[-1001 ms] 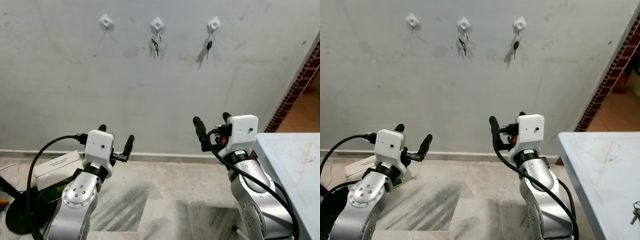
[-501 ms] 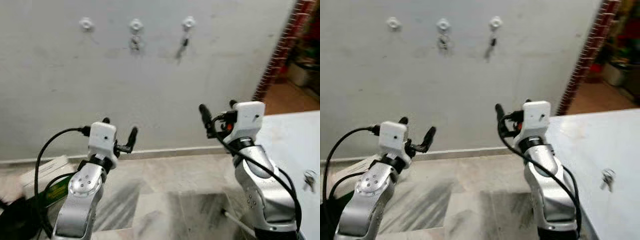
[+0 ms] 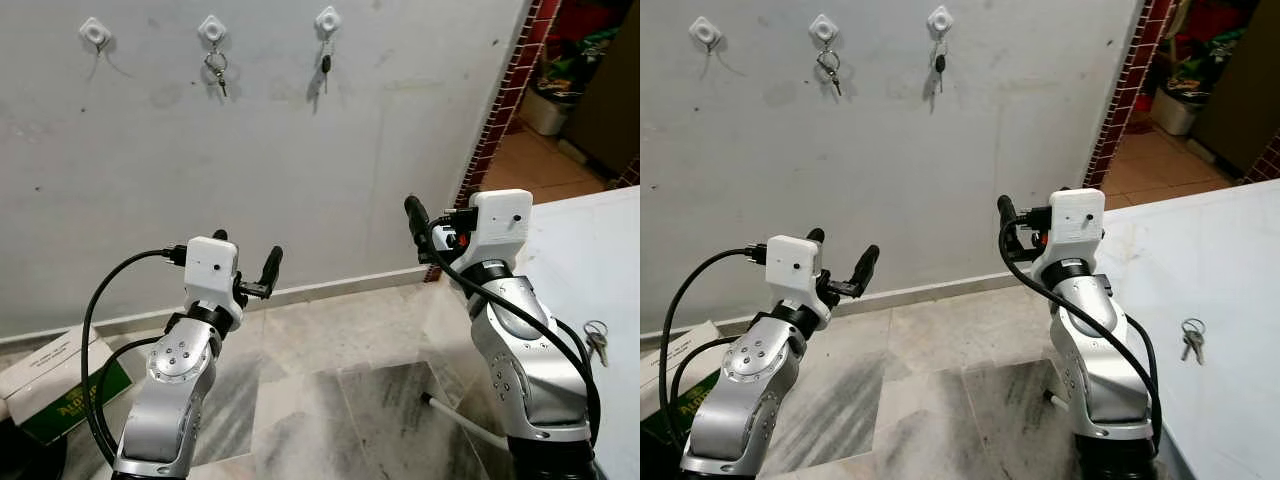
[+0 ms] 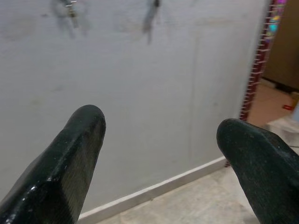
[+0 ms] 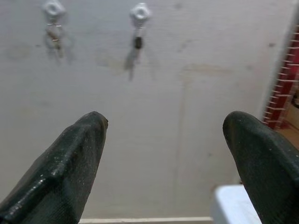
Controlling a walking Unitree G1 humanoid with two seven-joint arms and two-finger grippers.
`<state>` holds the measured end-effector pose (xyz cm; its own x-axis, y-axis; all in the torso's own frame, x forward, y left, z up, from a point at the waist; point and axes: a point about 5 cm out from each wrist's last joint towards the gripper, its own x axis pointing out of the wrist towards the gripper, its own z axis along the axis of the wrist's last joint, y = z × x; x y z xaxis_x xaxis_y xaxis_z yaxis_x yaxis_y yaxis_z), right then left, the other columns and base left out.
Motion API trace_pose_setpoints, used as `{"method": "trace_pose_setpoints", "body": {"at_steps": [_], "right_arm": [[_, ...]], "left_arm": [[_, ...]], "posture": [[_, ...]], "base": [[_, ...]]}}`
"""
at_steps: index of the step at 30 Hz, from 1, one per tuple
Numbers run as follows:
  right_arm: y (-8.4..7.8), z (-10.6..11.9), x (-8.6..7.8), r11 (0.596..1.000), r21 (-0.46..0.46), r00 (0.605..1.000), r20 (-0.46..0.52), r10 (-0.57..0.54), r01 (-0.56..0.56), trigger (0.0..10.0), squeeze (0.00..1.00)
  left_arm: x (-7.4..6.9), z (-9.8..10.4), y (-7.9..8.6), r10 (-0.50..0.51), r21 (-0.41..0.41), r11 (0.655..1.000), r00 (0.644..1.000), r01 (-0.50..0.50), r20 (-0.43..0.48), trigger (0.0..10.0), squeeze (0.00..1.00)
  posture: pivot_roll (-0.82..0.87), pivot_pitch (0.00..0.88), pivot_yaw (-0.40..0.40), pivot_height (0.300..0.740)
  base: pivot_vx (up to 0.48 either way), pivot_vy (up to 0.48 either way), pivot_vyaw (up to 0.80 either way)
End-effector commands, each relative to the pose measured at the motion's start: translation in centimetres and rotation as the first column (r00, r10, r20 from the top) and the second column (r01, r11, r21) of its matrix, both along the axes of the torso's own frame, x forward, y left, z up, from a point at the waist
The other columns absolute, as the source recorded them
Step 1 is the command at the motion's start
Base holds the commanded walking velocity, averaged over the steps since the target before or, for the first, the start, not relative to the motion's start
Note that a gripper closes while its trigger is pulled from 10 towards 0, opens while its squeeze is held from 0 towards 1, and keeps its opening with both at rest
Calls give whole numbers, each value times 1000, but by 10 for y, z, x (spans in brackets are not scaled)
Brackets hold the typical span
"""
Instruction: Hang keys on a hook
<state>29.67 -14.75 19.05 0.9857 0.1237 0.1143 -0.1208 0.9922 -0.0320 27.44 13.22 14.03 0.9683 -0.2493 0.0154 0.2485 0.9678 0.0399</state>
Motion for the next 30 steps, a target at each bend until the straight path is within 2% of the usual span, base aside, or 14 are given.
{"method": "trace_pose_setpoints", "body": {"at_steps": [1,19,20,28,30], "right_arm": [[-1,0,1,1000,-5,1000,3,-1,1,10000,0],[-5,-3,4,999,-27,1000,-6,-18,18,10000,0],[-6,-3,5,999,-29,1000,-10,-20,20,10000,0],[-7,-5,5,999,-37,1000,-20,-23,23,10000,0],[-13,-4,6,997,-64,998,-22,-54,53,10000,0]], "left_arm": [[-1,-2,0,-11,-4,1000,1000,11,-7,10000,0],[-5,-4,-3,-29,-19,999,999,29,-21,10000,0],[-5,-4,-3,-25,-39,999,999,24,-23,10000,0],[-6,-5,-3,-23,-40,999,999,22,-24,10000,0],[-6,-5,-3,-20,-39,999,999,19,-31,10000,0]], "posture": [[-25,0,8,740],[-21,0,8,740],[-21,0,6,740],[-21,0,3,740],[-21,0,3,740]], "base": [[244,-319,0],[244,-336,0],[0,0,0],[0,0,0],[0,0,0]]}}
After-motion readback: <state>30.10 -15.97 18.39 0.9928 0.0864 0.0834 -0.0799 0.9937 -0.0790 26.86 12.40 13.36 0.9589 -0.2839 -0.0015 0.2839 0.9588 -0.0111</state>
